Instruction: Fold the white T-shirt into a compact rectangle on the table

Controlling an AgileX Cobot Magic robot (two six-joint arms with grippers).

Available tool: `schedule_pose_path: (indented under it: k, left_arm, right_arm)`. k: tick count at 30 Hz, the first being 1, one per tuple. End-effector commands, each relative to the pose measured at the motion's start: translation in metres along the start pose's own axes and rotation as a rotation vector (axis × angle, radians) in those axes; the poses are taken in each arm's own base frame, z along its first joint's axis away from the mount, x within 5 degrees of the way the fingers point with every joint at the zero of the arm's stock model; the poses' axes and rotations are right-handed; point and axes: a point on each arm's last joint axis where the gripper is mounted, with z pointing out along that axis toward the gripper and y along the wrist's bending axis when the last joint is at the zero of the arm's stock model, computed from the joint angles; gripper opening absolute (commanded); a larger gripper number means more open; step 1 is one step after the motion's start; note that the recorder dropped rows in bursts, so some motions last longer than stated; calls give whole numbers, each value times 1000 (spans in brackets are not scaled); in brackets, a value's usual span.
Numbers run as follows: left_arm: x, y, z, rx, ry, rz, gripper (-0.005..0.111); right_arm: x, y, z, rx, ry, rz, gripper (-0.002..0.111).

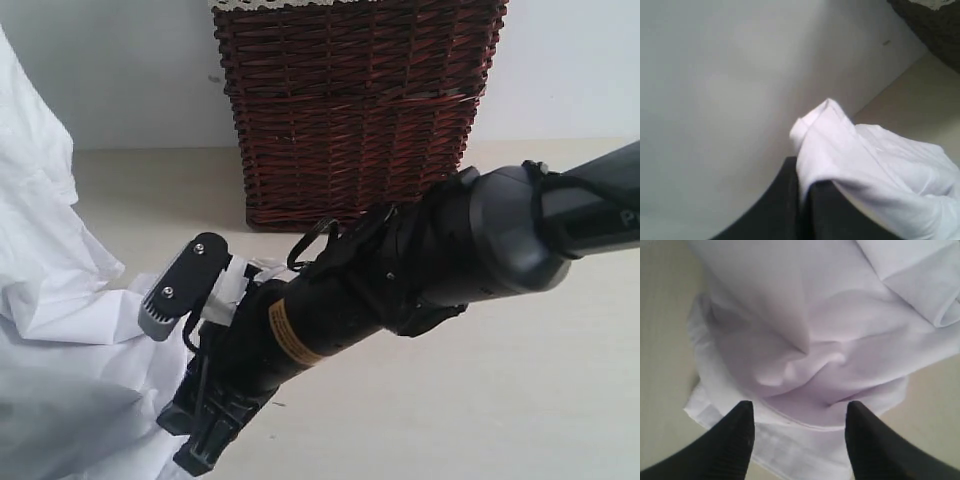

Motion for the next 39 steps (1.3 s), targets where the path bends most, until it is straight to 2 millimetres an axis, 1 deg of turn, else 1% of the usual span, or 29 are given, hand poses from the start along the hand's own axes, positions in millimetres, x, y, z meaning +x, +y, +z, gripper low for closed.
schedule_pose_path:
  k: [1,3,5,7,10,14,15,16,17,19,21,22,25,28,31,33,34,37,39]
  left_arm:
    - [0,1,-1,1,-13,-8,0]
    - [0,1,-1,1,-13,-8,0]
    - [0,1,-1,2,-13,-8,0]
    - [0,1,-1,2,-13,-8,0]
    - [0,1,-1,7,-13,-10,0]
    - [0,0,-1,14,-14,-13,0]
    - [0,0,-1,16,-14,-13,0]
    - [0,0,-1,18,-14,-14,0]
    - [0,-1,-1,20,-14,-15,0]
    - [0,-1,-1,23,-15,-16,0]
    - [0,-1,-1,23,-15,-16,0]
    - [0,-1,-1,23,-15,-16,0]
    - [0,-1,-1,21,-15,-15,0]
    - [0,-1,-1,21,-15,-15,0]
    - [0,0,-1,15,-14,-11,0]
    - [0,0,-1,9,-13,-9,0]
    - [0,1,-1,4,-13,-7,0]
    - [0,2,-1,-10,-12,-2,0]
    - [0,2,-1,-9,-12,-11,0]
  right_arm:
    - [4,2,9,72,26,35,54]
    - [9,8,17,43,48,30,54]
    - [12,25,30,14,78,-81,54]
    - [7,32,33,16,70,-128,54]
    - [2,27,33,86,61,-154,54]
    - [7,27,38,74,79,-172,54]
    - [12,28,44,68,97,-174,52]
    - [13,30,46,63,102,-188,49]
    - [13,30,46,63,103,-207,42]
    - [11,32,45,65,99,-246,27]
    - [4,35,38,65,77,-290,8]
    - [-1,36,34,69,62,-305,0]
    - [-16,34,17,143,14,-324,0]
    - [-33,24,-7,330,-28,-369,0]
    - [-52,14,-42,549,-61,-459,0]
    - [-60,8,-67,710,-41,-495,0]
    - [-64,5,-84,793,-14,-520,0]
    - [-68,0,-123,987,118,-598,0]
    - [-75,0,-147,1082,148,-616,0]
